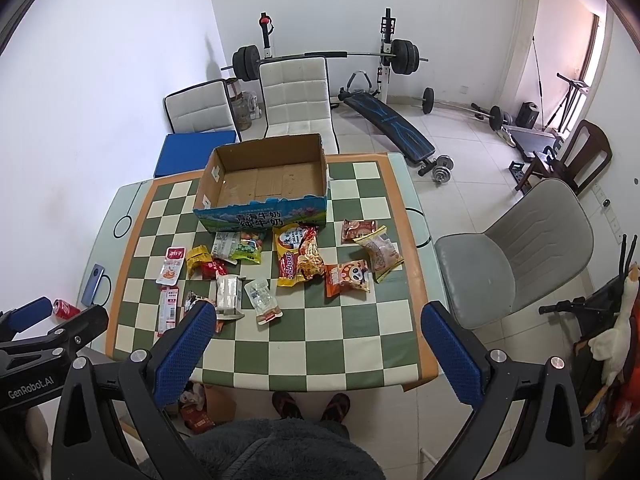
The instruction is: Organize snacks
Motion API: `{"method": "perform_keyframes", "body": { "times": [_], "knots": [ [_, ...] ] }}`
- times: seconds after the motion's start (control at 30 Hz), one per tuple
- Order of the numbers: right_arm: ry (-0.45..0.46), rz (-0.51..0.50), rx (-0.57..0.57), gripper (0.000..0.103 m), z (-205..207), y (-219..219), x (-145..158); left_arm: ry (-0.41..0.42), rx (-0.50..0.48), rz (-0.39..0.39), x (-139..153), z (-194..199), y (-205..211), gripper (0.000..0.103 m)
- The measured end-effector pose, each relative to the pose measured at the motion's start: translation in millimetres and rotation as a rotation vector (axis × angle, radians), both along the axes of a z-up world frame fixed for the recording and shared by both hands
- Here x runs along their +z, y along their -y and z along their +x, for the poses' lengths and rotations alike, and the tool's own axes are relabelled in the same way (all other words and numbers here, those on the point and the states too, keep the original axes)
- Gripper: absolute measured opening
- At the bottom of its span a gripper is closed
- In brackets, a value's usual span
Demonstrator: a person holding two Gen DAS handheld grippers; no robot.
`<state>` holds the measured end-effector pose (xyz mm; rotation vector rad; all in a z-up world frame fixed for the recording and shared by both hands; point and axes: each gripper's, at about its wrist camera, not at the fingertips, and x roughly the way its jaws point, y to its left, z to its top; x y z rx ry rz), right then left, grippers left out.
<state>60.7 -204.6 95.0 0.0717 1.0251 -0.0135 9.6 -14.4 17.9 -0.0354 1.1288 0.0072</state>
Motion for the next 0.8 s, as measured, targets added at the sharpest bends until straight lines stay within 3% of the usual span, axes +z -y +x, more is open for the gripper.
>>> {"method": "perform_keyframes", "body": {
  "times": [0.8],
  "knots": [
    [-0.012,0.030,0.002,0.103,12,10,-10,-0.001,0.004,-0.007,-5,9,0,0.103]
  ]
}}
